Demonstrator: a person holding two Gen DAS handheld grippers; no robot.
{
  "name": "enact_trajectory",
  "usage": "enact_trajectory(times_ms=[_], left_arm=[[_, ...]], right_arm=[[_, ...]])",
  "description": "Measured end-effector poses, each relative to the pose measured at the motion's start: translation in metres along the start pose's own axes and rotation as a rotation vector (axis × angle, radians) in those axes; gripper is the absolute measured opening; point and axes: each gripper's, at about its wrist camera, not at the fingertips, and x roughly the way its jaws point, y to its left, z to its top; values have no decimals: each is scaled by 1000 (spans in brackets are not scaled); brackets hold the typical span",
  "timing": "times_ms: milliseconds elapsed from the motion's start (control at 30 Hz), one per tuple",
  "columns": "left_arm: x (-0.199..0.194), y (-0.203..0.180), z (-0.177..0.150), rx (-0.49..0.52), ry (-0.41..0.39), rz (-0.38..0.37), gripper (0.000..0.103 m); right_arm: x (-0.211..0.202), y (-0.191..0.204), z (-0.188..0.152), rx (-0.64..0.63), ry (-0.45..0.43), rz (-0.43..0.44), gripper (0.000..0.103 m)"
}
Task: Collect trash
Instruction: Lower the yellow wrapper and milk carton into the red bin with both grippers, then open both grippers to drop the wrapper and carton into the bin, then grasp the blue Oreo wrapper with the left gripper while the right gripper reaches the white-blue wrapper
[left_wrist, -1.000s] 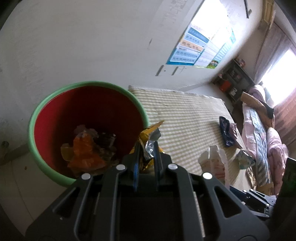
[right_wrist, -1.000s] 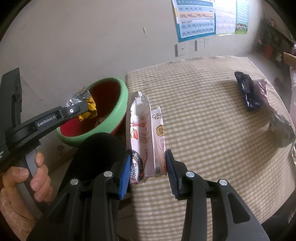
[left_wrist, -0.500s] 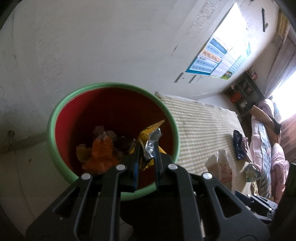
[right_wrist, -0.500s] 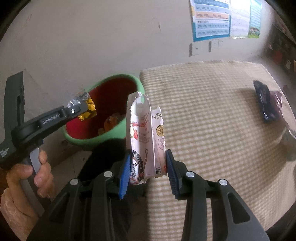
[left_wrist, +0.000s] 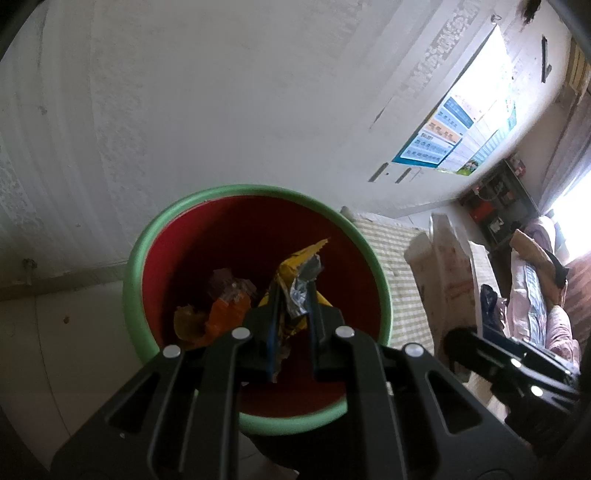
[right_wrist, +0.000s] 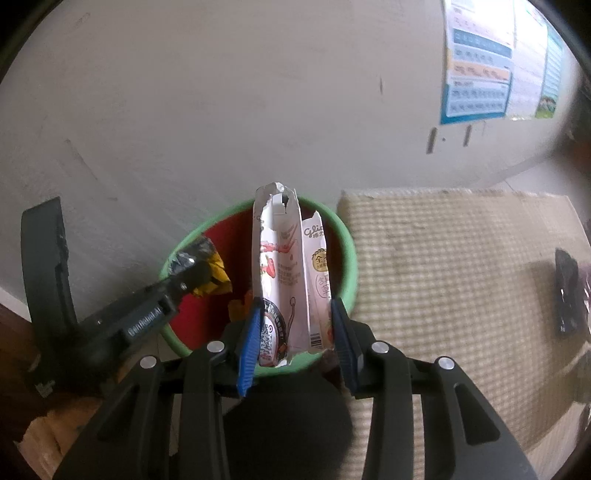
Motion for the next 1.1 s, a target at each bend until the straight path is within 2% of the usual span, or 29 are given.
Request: enact_trajectory(times_ms=[433, 567, 700, 767, 833, 867, 967, 1033, 1100], left_arm=[[6, 10, 6, -26, -8, 41, 14], [6, 16, 5, -51, -9, 50, 30], [4, 13, 4, -47, -4, 53, 39], [3, 10, 4, -42, 2, 42, 45], [-1, 8, 2, -30, -2, 37, 47], [-1, 6, 1, -23, -2, 36, 51], [1, -2, -1, -10, 6, 36, 58], [1, -5, -4, -2, 8, 47, 62], [2, -8, -7, 7, 13, 56, 62]], right_arm=[[15, 7, 15, 5, 0, 43, 40], [17, 7, 16, 6, -3, 57, 44], [12, 3, 13, 18, -11, 58, 45], [4, -4, 7, 30, -26, 54, 51], [-4, -15, -2, 46, -37, 39, 53], [-10, -21, -11, 59, -38, 24, 53], [-23, -58, -34, 126, -37, -39, 54], [-34, -89, -51, 184, -40, -96, 54], [-50, -128, -71, 237, -51, -200, 54]])
